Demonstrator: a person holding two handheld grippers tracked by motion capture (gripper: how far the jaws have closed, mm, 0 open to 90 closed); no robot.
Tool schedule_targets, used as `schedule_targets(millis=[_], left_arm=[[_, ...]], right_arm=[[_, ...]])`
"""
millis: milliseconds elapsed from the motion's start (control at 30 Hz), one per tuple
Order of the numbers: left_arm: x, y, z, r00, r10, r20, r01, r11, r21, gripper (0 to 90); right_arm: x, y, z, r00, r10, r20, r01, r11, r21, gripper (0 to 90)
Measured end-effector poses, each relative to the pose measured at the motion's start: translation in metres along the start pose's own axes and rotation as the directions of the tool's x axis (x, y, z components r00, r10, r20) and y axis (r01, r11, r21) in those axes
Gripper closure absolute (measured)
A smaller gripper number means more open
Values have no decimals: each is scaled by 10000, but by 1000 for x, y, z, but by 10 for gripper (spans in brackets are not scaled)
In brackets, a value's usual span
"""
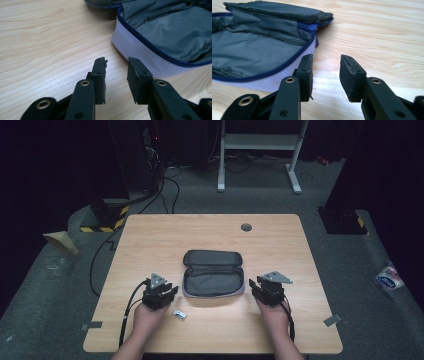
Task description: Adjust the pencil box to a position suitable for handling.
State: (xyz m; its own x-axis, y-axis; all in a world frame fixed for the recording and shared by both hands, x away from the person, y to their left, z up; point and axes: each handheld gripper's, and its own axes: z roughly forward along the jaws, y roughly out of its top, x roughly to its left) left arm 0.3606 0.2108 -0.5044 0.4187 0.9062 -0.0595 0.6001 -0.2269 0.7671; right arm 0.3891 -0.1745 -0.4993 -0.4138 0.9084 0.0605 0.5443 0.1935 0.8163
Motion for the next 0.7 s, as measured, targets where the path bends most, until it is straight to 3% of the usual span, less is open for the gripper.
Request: schedule_targets(millis=[267,500,667,700], left_arm=[[7,-17,-19,9994,334,59,-334,9994,-14,649],[13,-31,-29,9988,468,160,-470,9989,71,608],[15,-43,-35,9987,360,362,-364,9993,98,564],[15,-44,-36,9980,504,390,-508,9986,116,535]], right_arm=[[-17,-13,-17,9993,26,368,-28,10000,36,564],[-25,-26,-22,9983,190,549,-218,9985,504,494],[-27,-34,-24,9974,-52,714,-17,9953,972,450],[-28,-37,-23,9970,-43,779,-51,9927,1204,434]])
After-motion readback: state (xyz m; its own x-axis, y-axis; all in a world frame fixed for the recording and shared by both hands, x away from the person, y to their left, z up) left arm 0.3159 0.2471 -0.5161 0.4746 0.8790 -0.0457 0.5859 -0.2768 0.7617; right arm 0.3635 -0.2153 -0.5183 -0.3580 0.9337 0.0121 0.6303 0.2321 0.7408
